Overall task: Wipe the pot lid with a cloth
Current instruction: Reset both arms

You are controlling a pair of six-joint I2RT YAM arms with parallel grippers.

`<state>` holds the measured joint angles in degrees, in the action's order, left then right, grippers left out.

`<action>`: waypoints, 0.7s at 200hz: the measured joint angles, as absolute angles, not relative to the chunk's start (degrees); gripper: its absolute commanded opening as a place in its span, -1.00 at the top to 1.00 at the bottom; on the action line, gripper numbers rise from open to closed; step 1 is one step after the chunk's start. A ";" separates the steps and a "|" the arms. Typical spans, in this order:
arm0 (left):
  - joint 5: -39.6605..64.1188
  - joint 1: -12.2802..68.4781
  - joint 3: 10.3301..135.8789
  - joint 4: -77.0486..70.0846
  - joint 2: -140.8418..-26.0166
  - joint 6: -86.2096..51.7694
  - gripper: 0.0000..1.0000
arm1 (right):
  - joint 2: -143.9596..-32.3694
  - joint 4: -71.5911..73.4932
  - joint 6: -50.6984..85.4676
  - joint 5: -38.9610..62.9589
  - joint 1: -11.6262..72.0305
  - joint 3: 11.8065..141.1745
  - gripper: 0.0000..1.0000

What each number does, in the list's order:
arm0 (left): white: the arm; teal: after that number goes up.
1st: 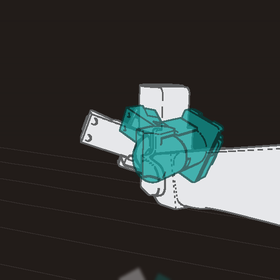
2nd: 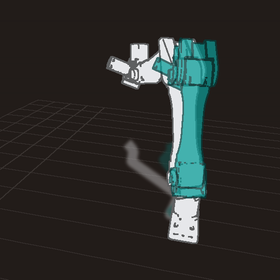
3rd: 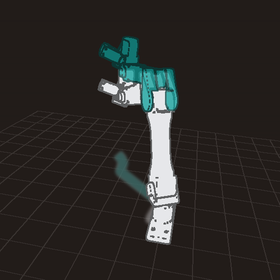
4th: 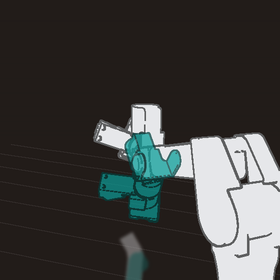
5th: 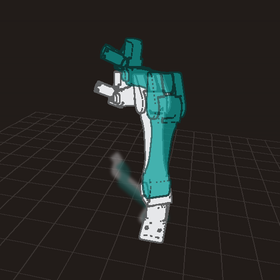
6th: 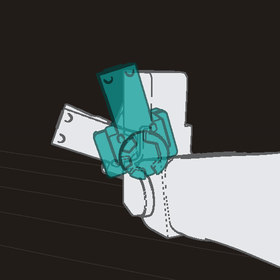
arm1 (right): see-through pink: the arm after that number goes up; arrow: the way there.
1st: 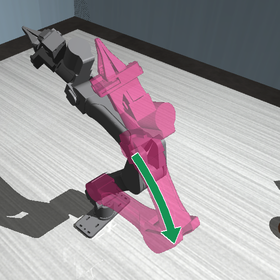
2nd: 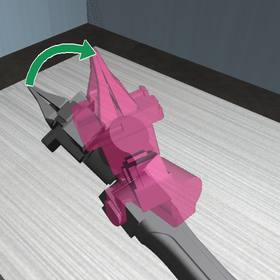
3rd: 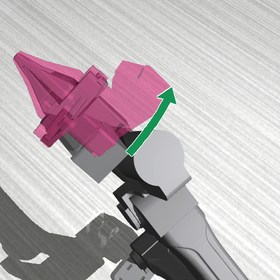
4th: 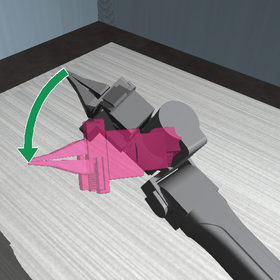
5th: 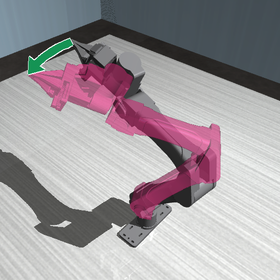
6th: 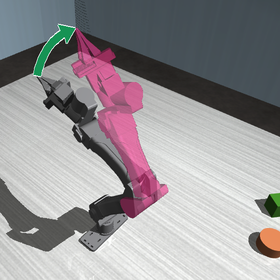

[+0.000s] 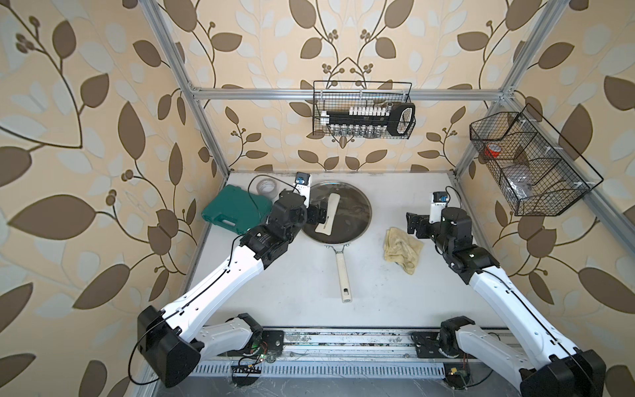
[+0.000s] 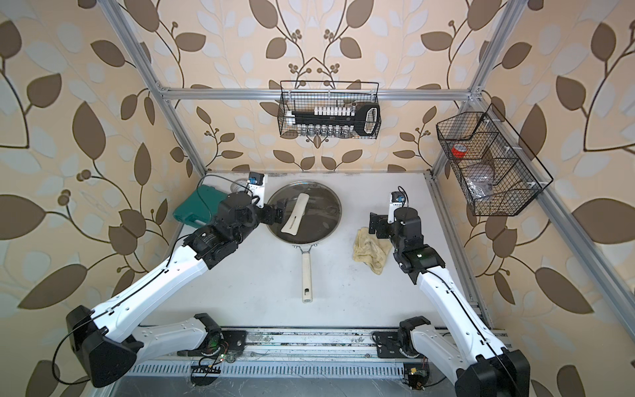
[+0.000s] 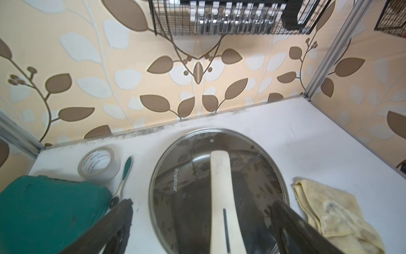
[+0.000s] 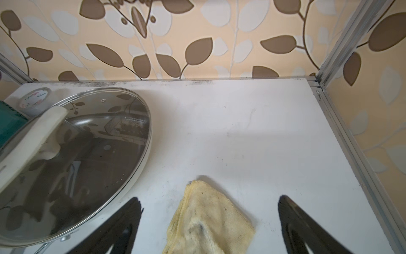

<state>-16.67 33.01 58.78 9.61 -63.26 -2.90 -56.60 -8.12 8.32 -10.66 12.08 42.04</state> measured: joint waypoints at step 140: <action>-1.65 1.54 26.28 -16.16 -65.47 2.07 -0.98 | -79.55 35.27 1.43 -13.87 3.99 23.24 -0.93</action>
